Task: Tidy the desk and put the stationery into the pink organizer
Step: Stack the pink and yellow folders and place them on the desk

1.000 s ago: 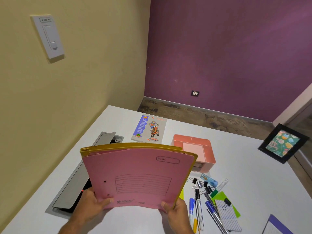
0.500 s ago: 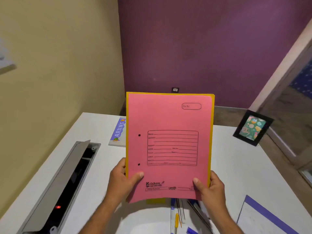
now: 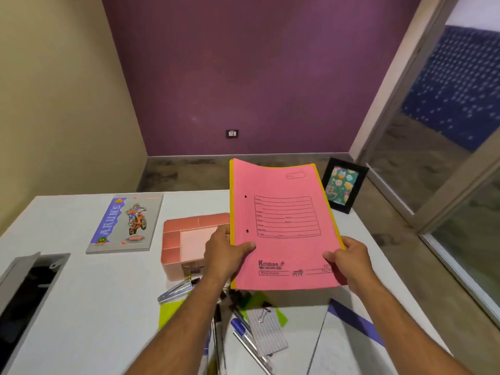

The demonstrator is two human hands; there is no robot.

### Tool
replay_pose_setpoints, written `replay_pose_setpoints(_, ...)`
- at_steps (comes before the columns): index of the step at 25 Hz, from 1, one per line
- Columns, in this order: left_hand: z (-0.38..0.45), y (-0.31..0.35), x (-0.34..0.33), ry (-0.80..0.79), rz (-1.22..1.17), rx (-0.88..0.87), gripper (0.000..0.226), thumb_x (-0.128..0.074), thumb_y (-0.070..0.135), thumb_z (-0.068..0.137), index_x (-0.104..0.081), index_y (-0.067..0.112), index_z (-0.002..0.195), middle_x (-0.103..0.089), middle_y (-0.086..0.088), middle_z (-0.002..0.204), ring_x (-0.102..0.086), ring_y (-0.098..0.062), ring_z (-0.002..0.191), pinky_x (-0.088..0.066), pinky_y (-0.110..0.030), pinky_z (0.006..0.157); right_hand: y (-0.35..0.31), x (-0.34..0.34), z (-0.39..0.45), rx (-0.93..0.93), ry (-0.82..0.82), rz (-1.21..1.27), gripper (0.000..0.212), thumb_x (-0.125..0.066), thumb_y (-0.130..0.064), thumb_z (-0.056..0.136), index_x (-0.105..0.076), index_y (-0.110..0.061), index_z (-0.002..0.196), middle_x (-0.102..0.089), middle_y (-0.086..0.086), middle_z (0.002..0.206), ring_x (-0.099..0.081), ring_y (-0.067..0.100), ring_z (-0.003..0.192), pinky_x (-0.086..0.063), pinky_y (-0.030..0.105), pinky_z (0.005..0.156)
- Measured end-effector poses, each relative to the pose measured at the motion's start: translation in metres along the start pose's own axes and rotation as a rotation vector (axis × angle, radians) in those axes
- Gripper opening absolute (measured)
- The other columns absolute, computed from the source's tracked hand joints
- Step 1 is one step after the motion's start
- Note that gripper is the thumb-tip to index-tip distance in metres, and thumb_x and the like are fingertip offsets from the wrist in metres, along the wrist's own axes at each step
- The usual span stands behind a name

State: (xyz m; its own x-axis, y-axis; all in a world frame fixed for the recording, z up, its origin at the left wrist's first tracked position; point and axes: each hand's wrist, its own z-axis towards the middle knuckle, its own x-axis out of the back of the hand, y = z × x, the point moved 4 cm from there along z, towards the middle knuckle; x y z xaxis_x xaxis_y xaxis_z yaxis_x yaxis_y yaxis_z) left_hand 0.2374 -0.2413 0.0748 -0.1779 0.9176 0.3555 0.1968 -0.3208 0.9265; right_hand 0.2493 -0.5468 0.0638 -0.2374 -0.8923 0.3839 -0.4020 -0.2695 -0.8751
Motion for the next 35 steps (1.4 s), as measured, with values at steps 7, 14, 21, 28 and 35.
replay_pose_setpoints(7, 0.048, -0.015, -0.08, 0.016, 0.015, 0.165, 0.043, -0.086, 0.027, 0.071, -0.055, 0.019, 0.1, -0.068, 0.007, 0.093, -0.065, -0.012, 0.077, -0.055, -0.032, 0.066, 0.037, 0.012, 0.095, -0.102, -0.07, -0.054, 0.026, -0.066, 0.005, 0.077, -0.071, -0.019, 0.084, -0.076, 0.007, 0.088, -0.072, 0.03, 0.081, -0.061, 0.05, 0.078)
replay_pose_setpoints(14, 0.105, -0.041, -0.118, 0.025, 0.056, 0.245, 0.047, -0.085, 0.027, 0.074, -0.055, 0.017, 0.109, -0.069, 0.001, 0.102, -0.065, -0.02, 0.083, -0.054, -0.034, 0.074, 0.051, -0.01, 0.167, -0.149, -0.114, -0.072, 0.03, -0.066, 0.007, 0.078, -0.07, -0.022, 0.086, -0.075, 0.009, 0.091, -0.072, 0.031, 0.082, -0.06, 0.049, 0.079)
replay_pose_setpoints(21, 0.143, -0.073, -0.134, 0.046, 0.119, 0.317, 0.05, -0.086, 0.032, 0.073, -0.056, 0.018, 0.109, -0.071, -0.003, 0.109, -0.067, -0.024, 0.089, -0.057, -0.038, 0.081, 0.064, -0.032, 0.2, -0.17, -0.12, -0.066, 0.032, -0.065, 0.006, 0.079, -0.069, -0.025, 0.086, -0.075, 0.007, 0.092, -0.072, 0.028, 0.08, -0.061, 0.046, 0.078)
replay_pose_setpoints(28, 0.151, -0.091, -0.144, 0.044, 0.185, 0.321, 0.047, -0.086, 0.035, 0.071, -0.055, 0.021, 0.103, -0.071, 0.0, 0.102, -0.065, -0.02, 0.083, -0.052, -0.032, 0.072, 0.073, -0.037, 0.204, -0.129, -0.079, -0.165, 0.027, -0.068, -0.002, 0.077, -0.067, -0.023, 0.094, -0.074, 0.003, 0.094, -0.071, 0.025, 0.08, -0.06, 0.043, 0.079)
replay_pose_setpoints(35, 0.145, -0.087, -0.144, 0.082, 0.475, 0.213, 0.054, -0.079, 0.054, 0.072, -0.059, 0.016, 0.104, -0.065, -0.003, 0.102, -0.063, -0.026, 0.091, -0.054, -0.038, 0.074, 0.069, -0.036, 0.199, -0.004, 0.036, -0.448, 0.018, -0.073, -0.021, 0.075, -0.057, -0.025, 0.082, -0.065, -0.003, 0.084, -0.06, 0.012, 0.066, -0.048, 0.026, 0.061)
